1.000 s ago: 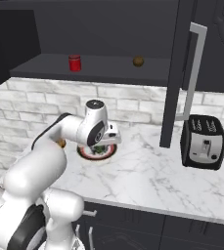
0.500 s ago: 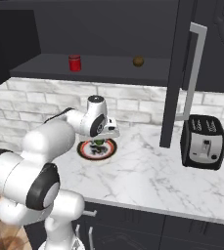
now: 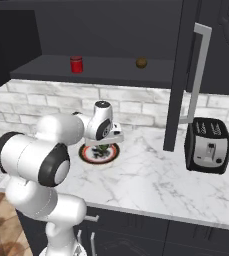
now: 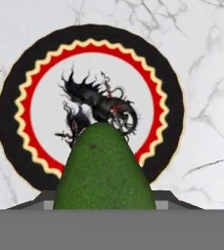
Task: Pick the avocado and bread from the counter and place them on the plate. Then pick the jam from the cabinet and place it next to the plate. Lastly close the cabinet door.
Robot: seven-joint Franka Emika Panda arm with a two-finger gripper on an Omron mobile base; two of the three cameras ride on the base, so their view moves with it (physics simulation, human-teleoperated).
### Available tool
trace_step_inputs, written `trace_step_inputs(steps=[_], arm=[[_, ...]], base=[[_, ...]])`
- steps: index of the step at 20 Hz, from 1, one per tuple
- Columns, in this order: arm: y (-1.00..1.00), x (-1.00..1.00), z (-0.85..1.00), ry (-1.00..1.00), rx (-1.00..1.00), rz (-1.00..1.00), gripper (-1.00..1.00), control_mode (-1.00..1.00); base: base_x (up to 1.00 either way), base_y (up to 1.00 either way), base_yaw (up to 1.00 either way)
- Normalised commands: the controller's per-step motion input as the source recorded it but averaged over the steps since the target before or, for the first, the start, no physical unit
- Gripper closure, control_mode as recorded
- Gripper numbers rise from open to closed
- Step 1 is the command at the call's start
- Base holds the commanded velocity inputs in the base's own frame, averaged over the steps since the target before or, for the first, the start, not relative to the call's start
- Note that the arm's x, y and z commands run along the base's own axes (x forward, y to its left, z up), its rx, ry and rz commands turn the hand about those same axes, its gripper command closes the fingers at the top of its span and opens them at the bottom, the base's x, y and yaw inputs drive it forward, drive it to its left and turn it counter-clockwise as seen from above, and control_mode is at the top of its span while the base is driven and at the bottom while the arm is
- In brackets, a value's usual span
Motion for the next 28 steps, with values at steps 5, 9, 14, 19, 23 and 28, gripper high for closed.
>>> trace_step_inputs(steps=[5,9,14,19,23,28], arm=[[0.00,0.18,-0.29,0.00,0.00,0.01,1.00,-1.00],[0.00,0.14,-0.30,0.00,0.00,0.00,1.00,-1.00],[0.00,0.12,-0.22,0.00,0.00,0.00,1.00,-1.00],[0.00,0.12,-0.24,0.00,0.00,0.01,1.00,-1.00],[0.00,0.10,-0.32,0.00,0.00,0.02,1.00,-1.00],[0.00,0.06,-0.28,0.00,0.00,0.02,1.00,-1.00]], base=[[0.00,0.00,0.00],[0.00,0.00,0.00],[0.00,0.00,0.00],[0.00,0.00,0.00],[0.00,0.00,0.00],[0.00,0.00,0.00]])
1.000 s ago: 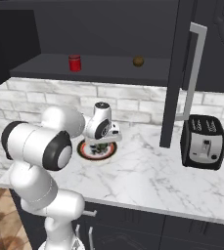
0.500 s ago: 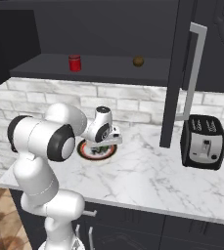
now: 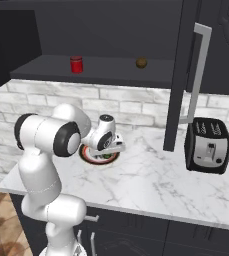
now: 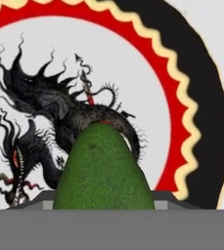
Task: Pick the avocado and bread from the counter and place them on the plate. Then pick the jam from the cabinet and place it next to the plate. Lastly close the cabinet door.
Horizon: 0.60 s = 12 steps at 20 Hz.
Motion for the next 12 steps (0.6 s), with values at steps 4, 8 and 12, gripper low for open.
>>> trace_step_inputs(steps=[4,8,12], arm=[[0.00,0.04,-0.19,0.00,0.00,0.01,1.00,-1.00],[0.00,0.03,-0.03,0.00,0.00,0.00,-1.00,-1.00],[0.01,-0.07,0.30,0.00,0.01,0.04,-1.00,-1.00]], base=[[0.00,0.00,0.00],[0.00,0.00,0.00],[0.00,0.00,0.00]])
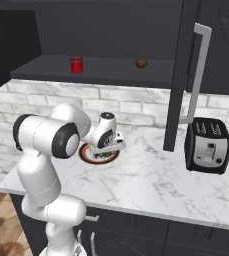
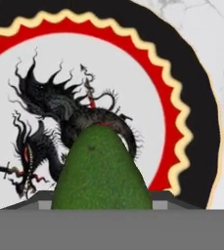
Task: Pick the avocado and bread from the counter and place them on the plate. Then pick the jam from the cabinet and place it next to the plate. Lastly close the cabinet door.
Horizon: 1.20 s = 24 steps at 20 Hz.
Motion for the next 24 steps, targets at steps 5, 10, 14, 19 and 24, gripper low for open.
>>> trace_step_inputs(steps=[5,10,14,19,24], arm=[[0.12,-0.01,0.37,-0.02,0.00,0.04,-1.00,-1.00],[0.07,-0.08,0.42,-0.08,0.00,0.02,-1.00,-1.00],[0.22,-0.30,0.55,-0.15,0.00,0.03,-1.00,-1.00],[0.49,-0.24,0.44,-0.06,0.00,0.01,-1.00,-1.00],[0.65,-0.26,0.38,0.00,0.00,-0.01,-1.00,-1.00]], base=[[0.00,0.00,0.00],[0.00,0.00,0.00],[0.00,0.00,0.00],[0.00,0.00,0.00],[0.00,0.00,0.00]])
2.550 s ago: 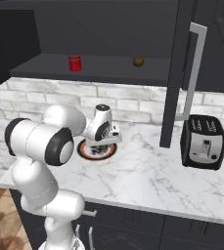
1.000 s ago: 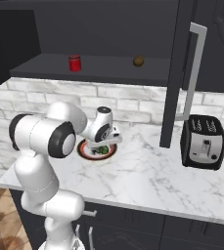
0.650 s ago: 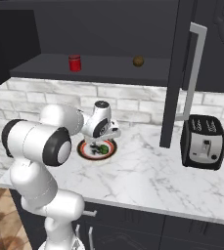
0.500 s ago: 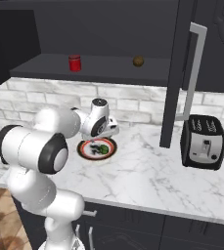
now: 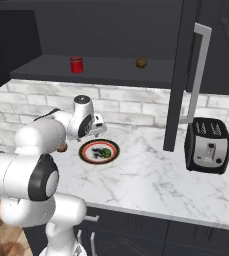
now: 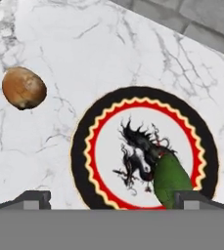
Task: Pick the avocado and bread from the counter and place them on the plate. Then pick the jam from the cabinet and place it next to the plate. Lastly close the cabinet door.
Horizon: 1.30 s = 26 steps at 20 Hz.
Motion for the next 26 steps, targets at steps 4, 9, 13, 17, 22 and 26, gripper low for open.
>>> trace_step_inputs(steps=[4,9,13,17,22,26], arm=[[0.50,-0.34,0.33,0.00,0.02,-0.09,-1.00,-1.00],[0.39,-0.31,0.11,0.00,0.03,-0.21,-1.00,-1.00],[0.30,-0.17,0.04,0.06,0.04,-0.21,-1.00,-1.00],[0.31,-0.03,0.04,0.07,0.04,-0.15,-1.00,-1.00],[0.38,0.00,0.04,0.05,0.00,-0.01,-1.00,-1.00],[0.37,0.00,0.00,0.04,0.00,0.00,-1.00,-1.00]], base=[[0.00,0.00,0.00],[0.00,0.00,0.00],[0.00,0.00,0.00],[0.00,0.00,0.00],[0.00,0.00,0.00],[0.00,0.00,0.00]])
